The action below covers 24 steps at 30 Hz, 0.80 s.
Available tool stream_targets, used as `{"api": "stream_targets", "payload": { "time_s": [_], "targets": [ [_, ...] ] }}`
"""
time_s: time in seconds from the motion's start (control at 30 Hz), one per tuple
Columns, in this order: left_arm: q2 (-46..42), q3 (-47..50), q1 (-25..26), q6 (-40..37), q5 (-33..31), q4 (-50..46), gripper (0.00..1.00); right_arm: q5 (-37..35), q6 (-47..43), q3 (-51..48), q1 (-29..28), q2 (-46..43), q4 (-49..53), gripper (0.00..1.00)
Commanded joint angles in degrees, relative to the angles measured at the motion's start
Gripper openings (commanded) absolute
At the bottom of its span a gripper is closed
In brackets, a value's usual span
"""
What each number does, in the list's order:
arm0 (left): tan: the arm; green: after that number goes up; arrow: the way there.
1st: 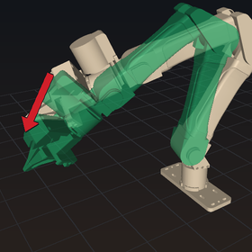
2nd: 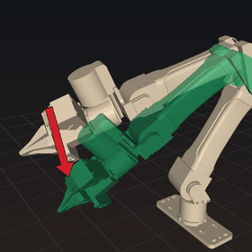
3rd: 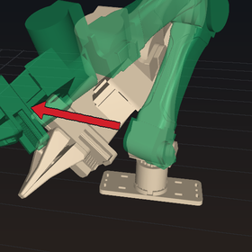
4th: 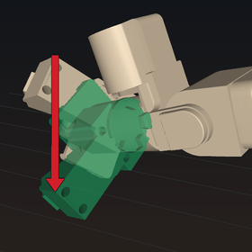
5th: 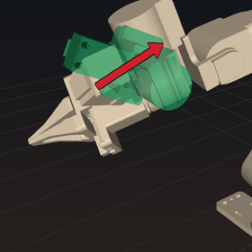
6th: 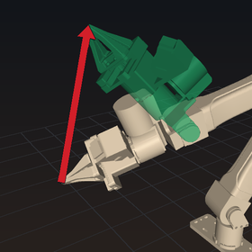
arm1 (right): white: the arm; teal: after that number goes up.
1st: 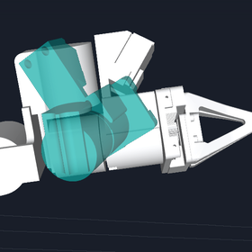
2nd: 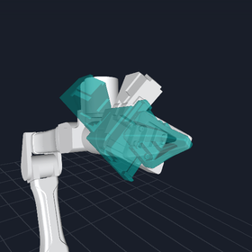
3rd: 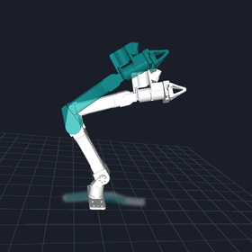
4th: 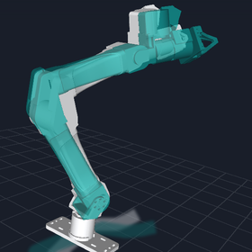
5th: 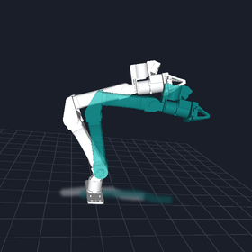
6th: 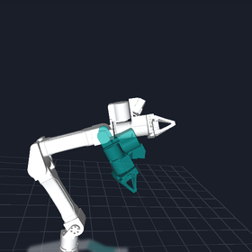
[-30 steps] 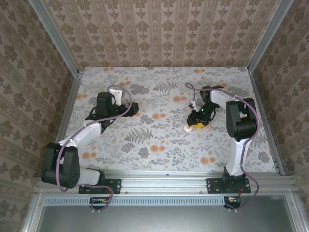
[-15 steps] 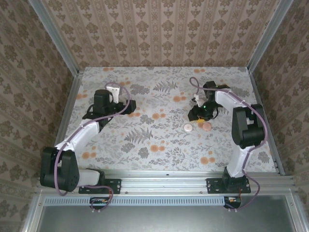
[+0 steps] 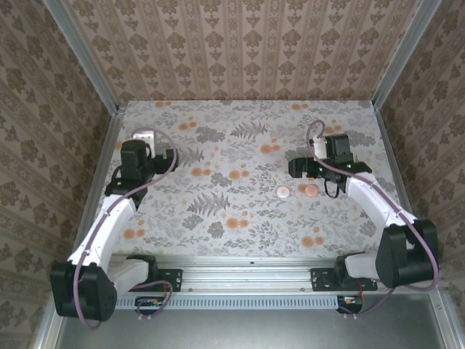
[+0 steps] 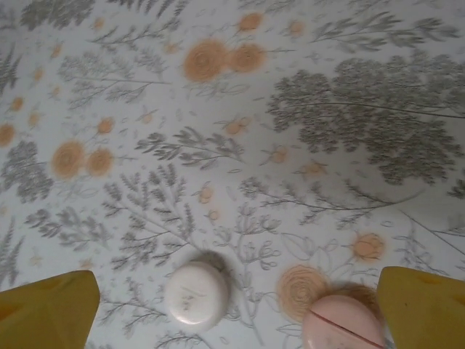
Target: Insert the wireless bluetooth earbuds into the charging case
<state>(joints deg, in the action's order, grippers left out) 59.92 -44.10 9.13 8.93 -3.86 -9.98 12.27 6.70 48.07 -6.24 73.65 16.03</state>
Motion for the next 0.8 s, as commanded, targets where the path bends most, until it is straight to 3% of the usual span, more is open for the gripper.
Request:
{"api": "stream_targets", "payload": {
  "time_s": [0.0, 0.1, 0.27, 0.37, 0.57, 0.77],
  "targets": [
    [-4.1, 7.5, -2.2, -1.9, -9.2, -0.3, 1.0, -8.8, 2.3, -7.3, 0.4, -4.3, -14.9, 1.0],
    [-7.6, 14.4, -3.0, -2.8, -13.4, 3.6, 1.0, -13.9, 0.2, -15.0, 0.4, -7.9, -23.5, 1.0],
    [-8.9, 24.6, -3.2, -1.6, -12.8, 13.8, 1.0, -19.7, -2.5, -24.4, 0.4, -8.5, -36.5, 1.0],
    [-7.9, 26.6, -3.2, -1.1, -13.6, 17.0, 1.0, -19.9, -4.4, -27.7, 0.6, -7.3, -42.5, 1.0],
    [-6.7, 31.6, -3.3, -3.9, -13.1, 34.3, 1.0, -17.5, -7.2, -29.3, 1.1, -3.5, -53.3, 1.0],
    [3.0, 33.2, -3.2, -8.7, -13.2, 52.3, 1.0, -14.2, -9.9, -24.7, 1.2, 4.6, -56.6, 1.0]
  ]
}}
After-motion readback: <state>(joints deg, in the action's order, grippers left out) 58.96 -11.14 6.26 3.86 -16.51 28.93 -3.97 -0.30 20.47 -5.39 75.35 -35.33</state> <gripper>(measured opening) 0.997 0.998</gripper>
